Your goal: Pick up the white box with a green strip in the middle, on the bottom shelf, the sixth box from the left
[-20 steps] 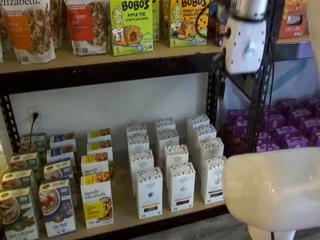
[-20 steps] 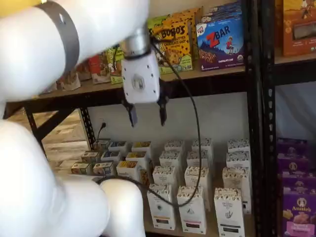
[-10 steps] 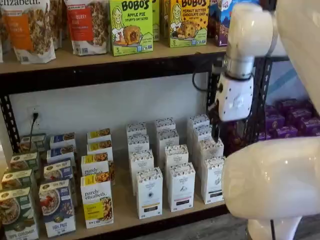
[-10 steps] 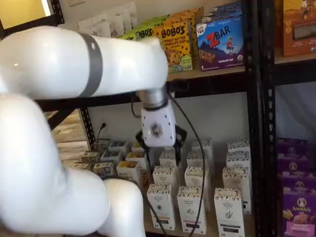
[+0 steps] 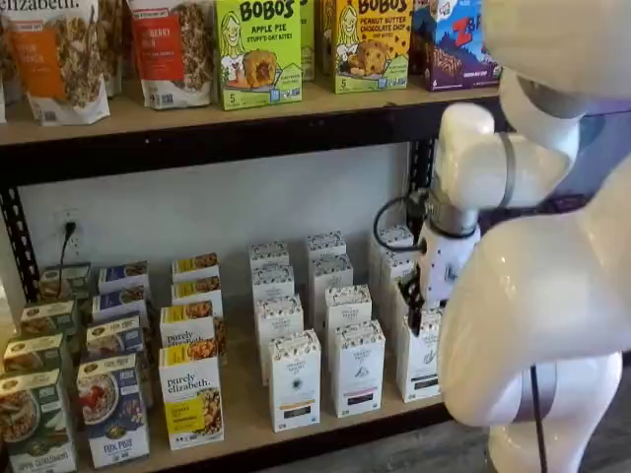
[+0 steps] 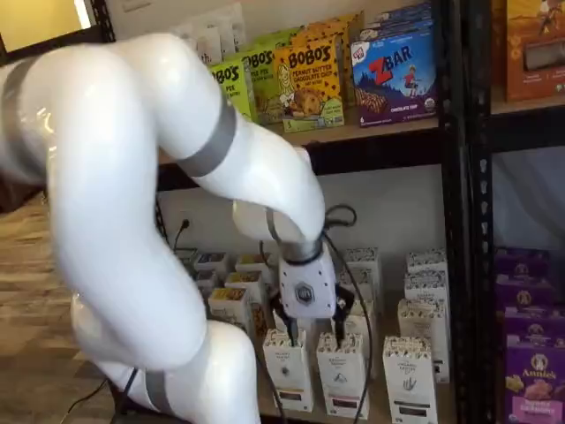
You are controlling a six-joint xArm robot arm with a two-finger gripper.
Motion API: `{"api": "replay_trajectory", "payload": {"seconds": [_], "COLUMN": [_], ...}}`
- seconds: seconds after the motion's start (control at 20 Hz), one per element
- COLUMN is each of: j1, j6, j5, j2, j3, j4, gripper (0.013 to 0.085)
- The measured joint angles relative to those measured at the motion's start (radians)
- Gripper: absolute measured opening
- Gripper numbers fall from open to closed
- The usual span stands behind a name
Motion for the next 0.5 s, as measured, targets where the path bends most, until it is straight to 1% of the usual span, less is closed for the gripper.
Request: {"api": "replay_trajectory", "payload": {"seconds": [0.1, 0.2, 0.35, 0.5], "j1": [-0.008, -0.014, -0.025, -0.032], "j6": [-0.017, -0.022, 0.010, 0.020], "j5": [-0.076, -0.143, -0.245, -0.303], "j2": [0.083, 0.165, 0.285, 0.403], "j3": [-0.009, -0.023, -0.052, -0.104], "j4": [0.009, 0.006, -0.043, -0.062], "gripper": [0.0850, 0.0850, 0.0850, 0.0850]}}
